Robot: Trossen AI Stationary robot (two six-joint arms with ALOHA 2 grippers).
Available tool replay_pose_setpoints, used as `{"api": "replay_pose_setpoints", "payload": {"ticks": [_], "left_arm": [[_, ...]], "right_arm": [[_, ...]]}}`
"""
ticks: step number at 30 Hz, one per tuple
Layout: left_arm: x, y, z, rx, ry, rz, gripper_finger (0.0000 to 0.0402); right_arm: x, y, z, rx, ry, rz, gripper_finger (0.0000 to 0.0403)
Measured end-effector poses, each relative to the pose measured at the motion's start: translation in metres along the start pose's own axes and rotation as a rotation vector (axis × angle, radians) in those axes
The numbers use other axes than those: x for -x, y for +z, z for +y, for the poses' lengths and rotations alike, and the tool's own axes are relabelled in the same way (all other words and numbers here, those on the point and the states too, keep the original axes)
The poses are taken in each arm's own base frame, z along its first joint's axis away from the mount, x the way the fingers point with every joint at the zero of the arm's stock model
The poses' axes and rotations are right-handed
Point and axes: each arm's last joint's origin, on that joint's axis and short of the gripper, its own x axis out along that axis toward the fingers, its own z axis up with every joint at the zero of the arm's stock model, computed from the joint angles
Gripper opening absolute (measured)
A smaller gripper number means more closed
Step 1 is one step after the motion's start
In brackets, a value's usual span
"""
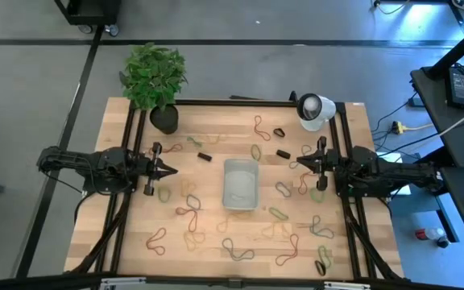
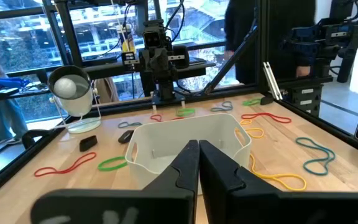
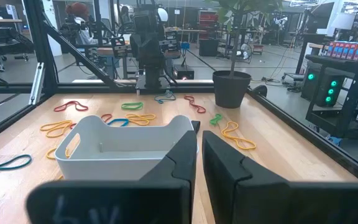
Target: Pick and place rubber bands into bin
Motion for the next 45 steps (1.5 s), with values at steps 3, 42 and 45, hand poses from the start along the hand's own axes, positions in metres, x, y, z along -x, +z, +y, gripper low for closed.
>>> {"api": "replay_pose_setpoints", "payload": {"ticks": [3, 42, 45], "left_arm": [[0.0, 0.0, 0.0, 0.0, 0.0, 0.0, 0.0006], [0.0, 0.0, 0.0, 0.0, 0.0, 0.0, 0.0006], [0.0, 0.0, 0.0, 0.0, 0.0, 0.0, 0.0006]], "right_arm": [[0.0, 0.0, 0.0, 0.0, 0.0, 0.0, 0.0032], [0.0, 0.007, -0.002, -0.057, -0.046, -0.07, 0.0032], [0.001, 0.01, -0.002, -0.057, -0.046, -0.104, 0.0032]]}}
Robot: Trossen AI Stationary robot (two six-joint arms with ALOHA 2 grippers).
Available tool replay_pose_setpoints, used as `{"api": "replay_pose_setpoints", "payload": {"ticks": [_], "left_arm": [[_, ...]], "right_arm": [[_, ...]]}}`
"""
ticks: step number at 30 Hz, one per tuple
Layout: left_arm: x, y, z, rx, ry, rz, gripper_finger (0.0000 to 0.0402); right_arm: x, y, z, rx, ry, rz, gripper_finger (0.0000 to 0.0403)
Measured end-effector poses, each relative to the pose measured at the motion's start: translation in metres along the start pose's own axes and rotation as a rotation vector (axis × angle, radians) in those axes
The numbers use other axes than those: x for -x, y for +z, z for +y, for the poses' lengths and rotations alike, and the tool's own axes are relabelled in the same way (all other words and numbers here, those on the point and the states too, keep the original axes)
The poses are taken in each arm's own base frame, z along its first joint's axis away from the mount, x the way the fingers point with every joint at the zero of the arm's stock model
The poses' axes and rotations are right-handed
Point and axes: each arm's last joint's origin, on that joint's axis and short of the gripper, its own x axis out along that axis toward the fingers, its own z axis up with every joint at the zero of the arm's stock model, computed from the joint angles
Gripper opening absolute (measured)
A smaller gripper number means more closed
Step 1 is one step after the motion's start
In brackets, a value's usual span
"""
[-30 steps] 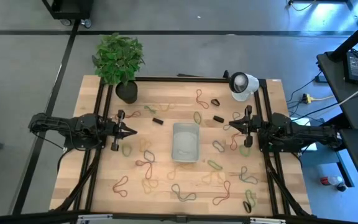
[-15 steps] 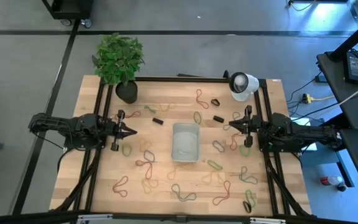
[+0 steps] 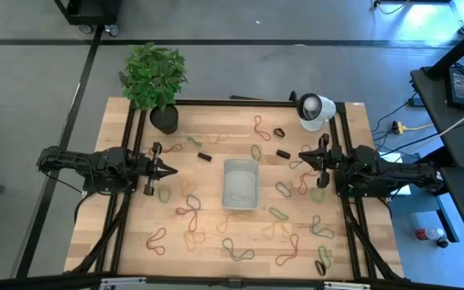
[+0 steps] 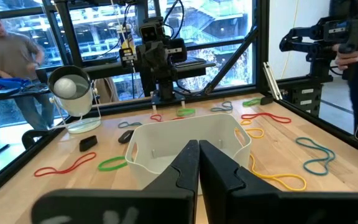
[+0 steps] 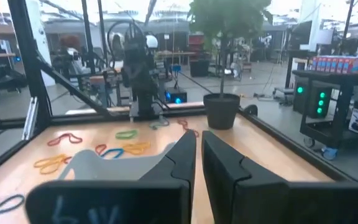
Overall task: Pick and place rubber bands into bin
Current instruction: Put the black rubber band into the gray bin
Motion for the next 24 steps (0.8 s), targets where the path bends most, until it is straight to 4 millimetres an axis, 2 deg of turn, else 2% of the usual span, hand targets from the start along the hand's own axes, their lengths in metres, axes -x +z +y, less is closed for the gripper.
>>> {"api": "replay_pose_setpoints", "payload": {"ticks": [7, 10, 14, 18, 21, 24], "left_arm": [[0.0, 0.0, 0.0, 0.0, 0.0, 0.0, 0.0007], [0.0, 0.0, 0.0, 0.0, 0.0, 0.0, 0.0006], [0.0, 0.0, 0.0, 0.0, 0.0, 0.0, 0.0008], [0.0, 0.0, 0.0, 0.0, 0.0, 0.0, 0.0006], [0.0, 0.0, 0.0, 0.0, 0.0, 0.0, 0.0006], [0.0, 0.0, 0.0, 0.0, 0.001, 0.0, 0.0008]], "right_arm": [[0.0, 0.007, 0.0, 0.011, 0.002, -0.077, 0.003], [0.001, 0.015, 0.0, 0.005, 0.001, -0.107, 0.001], [0.0, 0.044, -0.001, -0.004, -0.057, -0.114, 0.0005], [-0.007, 0.079, -0.002, 0.051, -0.143, -0.012, 0.0003], [-0.021, 0.106, -0.003, 0.073, -0.235, 0.117, 0.0002], [-0.045, 0.125, -0.004, 0.112, -0.313, 0.265, 0.0002]]}}
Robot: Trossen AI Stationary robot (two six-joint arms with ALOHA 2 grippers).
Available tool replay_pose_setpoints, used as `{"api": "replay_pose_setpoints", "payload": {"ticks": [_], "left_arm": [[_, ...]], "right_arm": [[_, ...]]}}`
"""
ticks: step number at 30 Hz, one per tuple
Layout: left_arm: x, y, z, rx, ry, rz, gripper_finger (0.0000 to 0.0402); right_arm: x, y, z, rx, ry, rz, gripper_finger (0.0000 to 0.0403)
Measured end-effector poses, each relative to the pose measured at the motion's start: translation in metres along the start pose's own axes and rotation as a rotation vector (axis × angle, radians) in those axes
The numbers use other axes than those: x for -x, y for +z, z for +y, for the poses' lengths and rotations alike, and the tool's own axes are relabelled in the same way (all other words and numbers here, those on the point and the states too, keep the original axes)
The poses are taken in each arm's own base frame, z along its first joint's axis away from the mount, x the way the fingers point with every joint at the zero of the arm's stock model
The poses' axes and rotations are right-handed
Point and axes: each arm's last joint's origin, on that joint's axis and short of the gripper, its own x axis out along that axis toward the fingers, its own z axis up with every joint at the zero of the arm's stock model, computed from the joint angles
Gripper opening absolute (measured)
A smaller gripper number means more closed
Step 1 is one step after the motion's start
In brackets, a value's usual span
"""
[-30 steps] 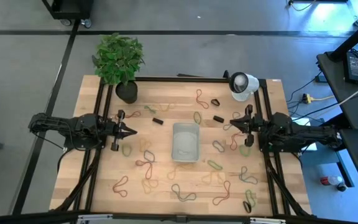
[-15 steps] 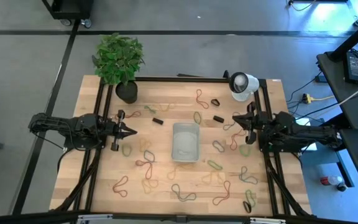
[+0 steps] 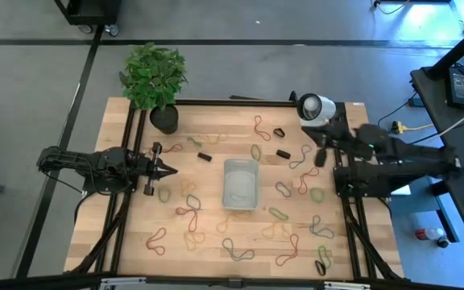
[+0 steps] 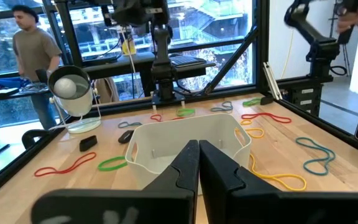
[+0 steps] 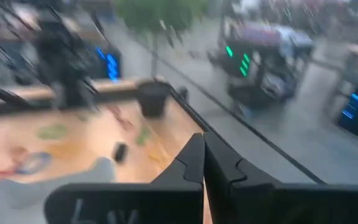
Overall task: Pick and place rubber bands into bin
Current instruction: Put the black rubber band into the gray bin
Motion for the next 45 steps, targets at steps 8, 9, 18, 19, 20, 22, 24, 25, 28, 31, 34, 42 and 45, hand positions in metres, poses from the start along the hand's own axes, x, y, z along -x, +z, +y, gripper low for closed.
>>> {"api": "replay_pose_setpoints", "payload": {"ticks": [8, 9, 18, 19, 20, 22, 24, 25, 28, 31, 34, 42, 45], "left_arm": [[0.0, 0.0, 0.0, 0.0, 0.0, -0.001, 0.0006], [0.0, 0.0, 0.0, 0.0, 0.0, 0.0, 0.0007], [0.0, 0.0, 0.0, 0.0, 0.0, 0.0, 0.0006], [0.0, 0.0, 0.0, 0.0, 0.0, 0.0, 0.0007], [0.0, 0.0, 0.0, 0.0, 0.0, 0.0, 0.0008], [0.0, 0.0, 0.0, 0.0, 0.0, 0.0, 0.0008], [0.0, 0.0, 0.0, 0.0, 0.0, 0.0, 0.0007], [0.0, 0.0, 0.0, 0.0, 0.0, 0.0, 0.0007], [0.0, 0.0, 0.0, 0.0, 0.0, 0.0, 0.0006], [0.0, 0.0, 0.0, 0.0, 0.0, 0.0, 0.0008], [0.0, 0.0, 0.0, 0.0, 0.0, 0.0, 0.0008], [0.0, 0.0, 0.0, 0.0, 0.0, 0.0, 0.0008], [0.0, 0.0, 0.0, 0.0, 0.0, 0.0, 0.0007]], "right_arm": [[-0.08, 0.039, 0.0, -0.081, -0.134, 0.449, 0.0021], [-0.091, 0.04, -0.002, -0.103, -0.136, 0.519, 0.0028], [-0.162, -0.015, -0.018, -0.18, -0.037, 1.16, 0.0138], [-0.165, -0.023, -0.017, -0.187, -0.028, 1.198, 0.0152], [-0.168, -0.033, -0.017, -0.188, -0.03, 1.233, 0.0167], [-0.17, -0.05, -0.017, -0.184, -0.039, 1.293, 0.0197], [-0.172, -0.064, -0.015, -0.187, -0.044, 1.307, 0.0224], [-0.173, -0.071, -0.015, -0.189, -0.045, 1.301, 0.0235], [-0.176, -0.09, -0.013, -0.218, -0.063, 1.271, 0.0255], [-0.177, -0.108, -0.012, -0.246, -0.094, 1.265, 0.0257], [-0.177, -0.125, -0.011, -0.258, -0.133, 1.283, 0.025], [-0.179, -0.155, -0.008, -0.31, -0.218, 1.347, 0.0201], [-0.179, -0.156, -0.005, -0.316, -0.217, 1.35, 0.0151]]}}
